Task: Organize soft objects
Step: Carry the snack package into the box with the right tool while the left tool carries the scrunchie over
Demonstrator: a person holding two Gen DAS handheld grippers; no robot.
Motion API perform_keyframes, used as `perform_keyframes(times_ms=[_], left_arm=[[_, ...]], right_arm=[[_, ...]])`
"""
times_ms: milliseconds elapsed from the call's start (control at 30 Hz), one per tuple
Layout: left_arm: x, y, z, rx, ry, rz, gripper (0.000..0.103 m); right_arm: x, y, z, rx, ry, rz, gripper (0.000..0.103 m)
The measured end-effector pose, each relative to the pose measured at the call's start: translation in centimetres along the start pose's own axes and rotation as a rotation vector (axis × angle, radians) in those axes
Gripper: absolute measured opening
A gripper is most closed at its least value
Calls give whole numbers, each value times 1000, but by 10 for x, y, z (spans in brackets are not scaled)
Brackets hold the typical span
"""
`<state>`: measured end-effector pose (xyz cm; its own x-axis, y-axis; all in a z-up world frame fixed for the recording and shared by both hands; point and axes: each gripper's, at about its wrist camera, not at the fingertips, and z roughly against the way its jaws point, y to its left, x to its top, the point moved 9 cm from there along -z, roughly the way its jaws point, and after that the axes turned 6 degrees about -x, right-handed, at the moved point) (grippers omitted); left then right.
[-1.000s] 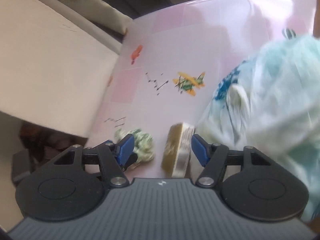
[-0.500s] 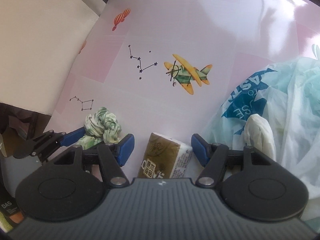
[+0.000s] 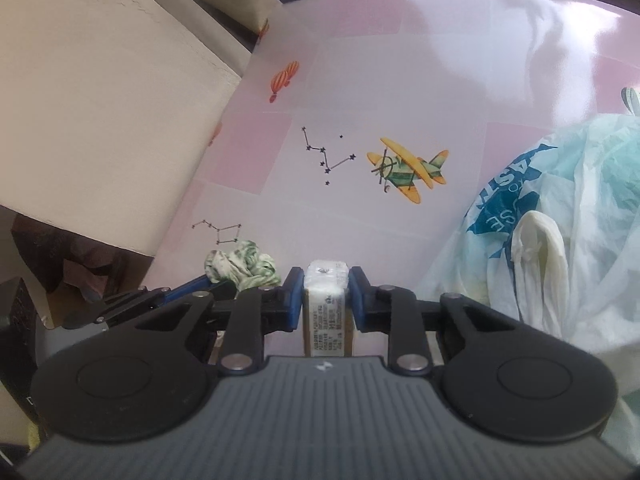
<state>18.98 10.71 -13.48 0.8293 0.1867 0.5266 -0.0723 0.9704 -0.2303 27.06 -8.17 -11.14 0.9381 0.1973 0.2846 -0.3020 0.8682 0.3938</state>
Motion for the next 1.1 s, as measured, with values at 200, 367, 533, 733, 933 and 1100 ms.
perform_keyframes(times_ms=[200,367,533,733,933,1100], left_arm=[[6,-11,28,-41,-50,-1,12],[9,-27,55,-73,-94,-7,11],[12,-56,85,-133,-141,-35,11],[15,-103,111,-237,-189,-88,11],[12,-154,118,-329,-187,-149,11],[7,-189,115,-375,-173,-186,11]], right_arm=[[-2,2,40,91,-66,-64,22],[-9,-2,79,149,-124,-112,22],[-22,-18,129,192,-204,-153,23],[-50,-69,211,170,-342,-232,23],[-97,-150,300,89,-498,-343,23],[-148,-223,343,-36,-560,-434,23]])
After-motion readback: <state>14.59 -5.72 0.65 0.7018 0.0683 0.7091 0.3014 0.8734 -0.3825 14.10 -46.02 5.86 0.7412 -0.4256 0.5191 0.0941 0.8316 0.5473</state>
